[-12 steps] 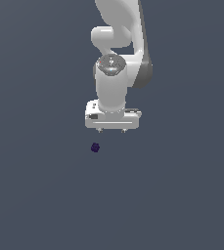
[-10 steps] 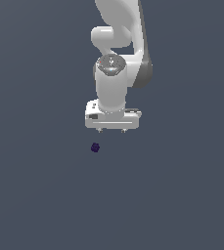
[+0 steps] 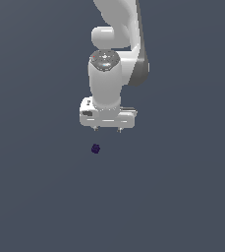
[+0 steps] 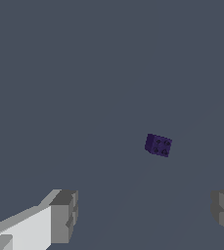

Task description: Pick up the object and move it to a goal position.

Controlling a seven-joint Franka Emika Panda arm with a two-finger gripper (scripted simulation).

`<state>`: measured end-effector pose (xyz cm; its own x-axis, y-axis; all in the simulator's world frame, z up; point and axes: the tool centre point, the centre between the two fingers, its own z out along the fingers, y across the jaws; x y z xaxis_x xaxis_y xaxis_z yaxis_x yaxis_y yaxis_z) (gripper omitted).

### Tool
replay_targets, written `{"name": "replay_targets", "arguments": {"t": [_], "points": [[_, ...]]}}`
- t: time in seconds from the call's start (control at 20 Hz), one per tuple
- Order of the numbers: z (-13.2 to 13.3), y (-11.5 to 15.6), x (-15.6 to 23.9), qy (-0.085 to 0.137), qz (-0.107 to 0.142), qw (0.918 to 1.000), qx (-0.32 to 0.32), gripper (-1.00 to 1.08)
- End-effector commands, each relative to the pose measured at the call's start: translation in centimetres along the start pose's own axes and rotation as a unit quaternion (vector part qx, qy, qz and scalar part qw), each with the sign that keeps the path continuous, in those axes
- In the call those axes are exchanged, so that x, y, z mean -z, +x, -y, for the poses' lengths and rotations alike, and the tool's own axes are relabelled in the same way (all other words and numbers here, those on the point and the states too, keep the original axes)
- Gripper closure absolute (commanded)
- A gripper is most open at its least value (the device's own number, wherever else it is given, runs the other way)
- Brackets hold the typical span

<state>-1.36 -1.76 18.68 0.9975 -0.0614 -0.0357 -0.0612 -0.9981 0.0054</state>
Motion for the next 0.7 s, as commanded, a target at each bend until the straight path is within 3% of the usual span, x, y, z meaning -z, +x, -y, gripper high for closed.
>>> {"name": "replay_targets", "arguments": {"t": [0.0, 0.65], "points": [[0.0, 0.0, -0.1, 0.0, 0.0, 1.0, -0.001, -0.92], [-3.6, 0.9, -6.6, 0.005, -0.009, 0.9978, -0.065, -0.92]]}}
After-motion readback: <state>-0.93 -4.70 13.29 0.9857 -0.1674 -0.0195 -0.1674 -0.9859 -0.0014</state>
